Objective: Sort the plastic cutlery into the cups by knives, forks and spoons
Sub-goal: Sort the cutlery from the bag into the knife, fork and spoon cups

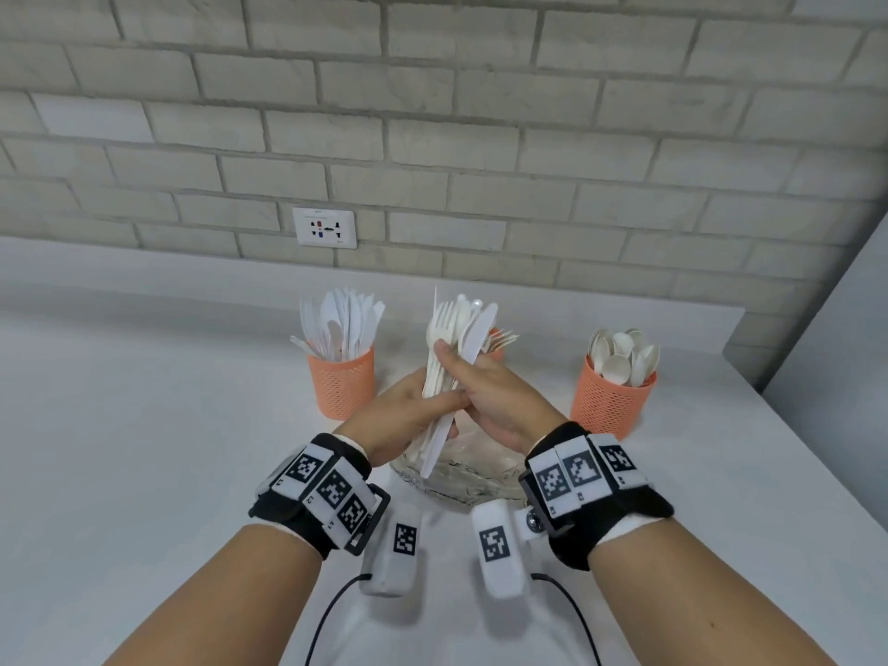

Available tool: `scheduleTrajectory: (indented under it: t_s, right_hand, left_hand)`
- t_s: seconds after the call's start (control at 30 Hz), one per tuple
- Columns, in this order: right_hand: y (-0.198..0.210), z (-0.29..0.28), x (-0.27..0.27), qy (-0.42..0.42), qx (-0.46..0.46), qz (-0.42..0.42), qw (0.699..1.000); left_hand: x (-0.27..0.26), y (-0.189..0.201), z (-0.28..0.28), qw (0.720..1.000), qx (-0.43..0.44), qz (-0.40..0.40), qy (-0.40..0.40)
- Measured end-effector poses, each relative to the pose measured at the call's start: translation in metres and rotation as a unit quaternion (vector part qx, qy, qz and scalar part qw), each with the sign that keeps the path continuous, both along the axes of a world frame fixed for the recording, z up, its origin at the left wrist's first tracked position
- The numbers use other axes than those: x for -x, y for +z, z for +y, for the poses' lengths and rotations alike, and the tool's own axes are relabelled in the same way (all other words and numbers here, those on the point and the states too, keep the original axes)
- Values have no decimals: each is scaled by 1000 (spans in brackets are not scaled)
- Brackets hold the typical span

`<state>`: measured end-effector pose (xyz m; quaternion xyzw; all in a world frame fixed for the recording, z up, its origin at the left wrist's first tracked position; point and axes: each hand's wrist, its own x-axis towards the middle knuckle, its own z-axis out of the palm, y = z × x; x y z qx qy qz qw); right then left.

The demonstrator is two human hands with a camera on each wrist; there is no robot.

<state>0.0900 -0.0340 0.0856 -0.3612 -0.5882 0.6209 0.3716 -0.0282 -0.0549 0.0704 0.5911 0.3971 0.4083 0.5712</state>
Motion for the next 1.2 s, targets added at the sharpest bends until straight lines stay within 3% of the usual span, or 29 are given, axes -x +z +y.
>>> scheduleTrajectory:
  t_s: [0.1, 0.23, 0.53, 0.7, 0.8, 0.97, 1.2]
  right_hand:
    - [-2, 4, 7, -74, -57, -93, 991]
    - [-6, 10, 6, -141, -84, -111, 980]
    - [2, 7, 17, -123, -72, -43, 989]
    - [4, 10, 20, -153, -124, -88, 976]
    - [2, 13, 23, -175, -127, -71, 974]
    - [4, 10, 27, -107, -80, -41, 990]
    - [12, 10, 32, -98, -68, 29, 992]
  left_hand:
    - [2, -1, 0, 999, -3, -6, 44]
    - [11, -7, 4, 996, -17, -36, 79]
    - [25, -11, 11, 992, 5, -86, 96]
    - [31, -11, 13, 991, -15, -108, 77]
    - [33, -9, 11, 992, -38, -106, 51]
    - [42, -9, 14, 991, -22, -123, 49]
    - [50, -7, 17, 988, 33, -123, 82]
